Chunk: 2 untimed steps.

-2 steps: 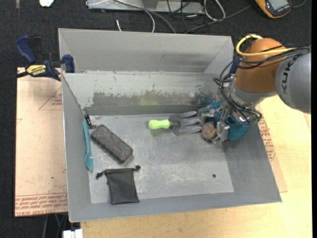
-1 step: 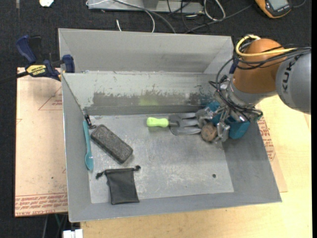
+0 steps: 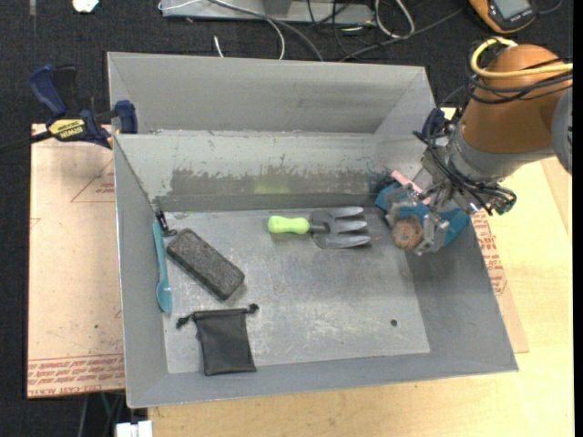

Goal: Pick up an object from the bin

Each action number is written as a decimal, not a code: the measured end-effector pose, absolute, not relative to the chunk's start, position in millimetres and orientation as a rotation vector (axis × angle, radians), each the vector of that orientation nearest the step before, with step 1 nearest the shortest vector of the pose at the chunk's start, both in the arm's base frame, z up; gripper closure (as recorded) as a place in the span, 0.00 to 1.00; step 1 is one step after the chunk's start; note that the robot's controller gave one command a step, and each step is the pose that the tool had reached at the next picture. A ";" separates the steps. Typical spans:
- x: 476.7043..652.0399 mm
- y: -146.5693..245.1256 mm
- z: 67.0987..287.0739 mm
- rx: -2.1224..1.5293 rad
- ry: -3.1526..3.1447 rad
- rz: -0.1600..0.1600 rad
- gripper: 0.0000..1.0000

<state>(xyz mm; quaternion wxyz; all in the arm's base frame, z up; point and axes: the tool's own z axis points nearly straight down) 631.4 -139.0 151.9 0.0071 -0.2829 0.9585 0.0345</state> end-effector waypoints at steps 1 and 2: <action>639.2 -138.9 238.6 -0.983 2.963 0.101 1.00; 636.8 -124.9 305.6 -0.864 2.996 0.102 1.00</action>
Offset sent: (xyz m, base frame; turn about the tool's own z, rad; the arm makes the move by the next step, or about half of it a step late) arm 0.0037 0.0130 0.1511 0.0136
